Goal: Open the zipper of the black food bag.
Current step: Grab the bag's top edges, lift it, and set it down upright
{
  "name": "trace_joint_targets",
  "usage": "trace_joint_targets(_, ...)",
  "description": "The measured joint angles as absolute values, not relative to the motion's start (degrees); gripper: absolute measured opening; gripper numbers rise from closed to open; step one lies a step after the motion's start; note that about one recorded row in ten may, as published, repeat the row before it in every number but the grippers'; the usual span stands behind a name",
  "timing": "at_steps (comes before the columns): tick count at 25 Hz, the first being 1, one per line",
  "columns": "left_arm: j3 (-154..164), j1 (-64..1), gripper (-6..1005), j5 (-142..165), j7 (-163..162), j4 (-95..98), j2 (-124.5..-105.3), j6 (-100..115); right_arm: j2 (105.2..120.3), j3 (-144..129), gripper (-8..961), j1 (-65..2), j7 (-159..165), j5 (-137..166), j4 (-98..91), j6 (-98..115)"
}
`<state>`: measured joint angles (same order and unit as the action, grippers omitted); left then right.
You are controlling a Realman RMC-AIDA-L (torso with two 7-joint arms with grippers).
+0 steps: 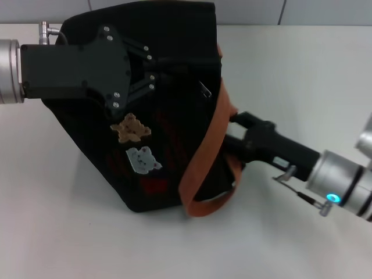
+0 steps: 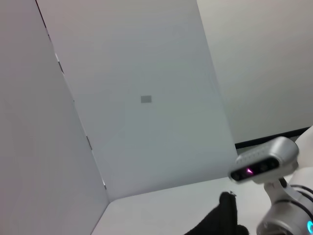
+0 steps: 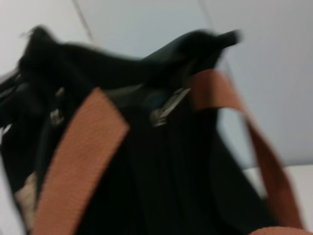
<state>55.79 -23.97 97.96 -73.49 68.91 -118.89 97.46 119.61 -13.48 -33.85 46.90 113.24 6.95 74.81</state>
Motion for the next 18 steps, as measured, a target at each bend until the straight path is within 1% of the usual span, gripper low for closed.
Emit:
trace_joint_targets(4,55.8,-23.9,88,97.9,-72.6,67.2,-118.8,97.5,119.45,-10.8,828,-30.7,50.2,113.2,4.0,78.2)
trace_joint_targets(7,55.9,-23.9,88,98.0,-71.5,66.1,-118.76,97.5,119.41,-9.9,827,-29.8,54.4,113.2,1.8,80.3)
trace_joint_targets(18,56.7,-24.1,88,98.0,-68.2,63.4,-118.88,97.4,119.04,-11.2,825,-30.5,81.7,113.5,-11.6,92.7)
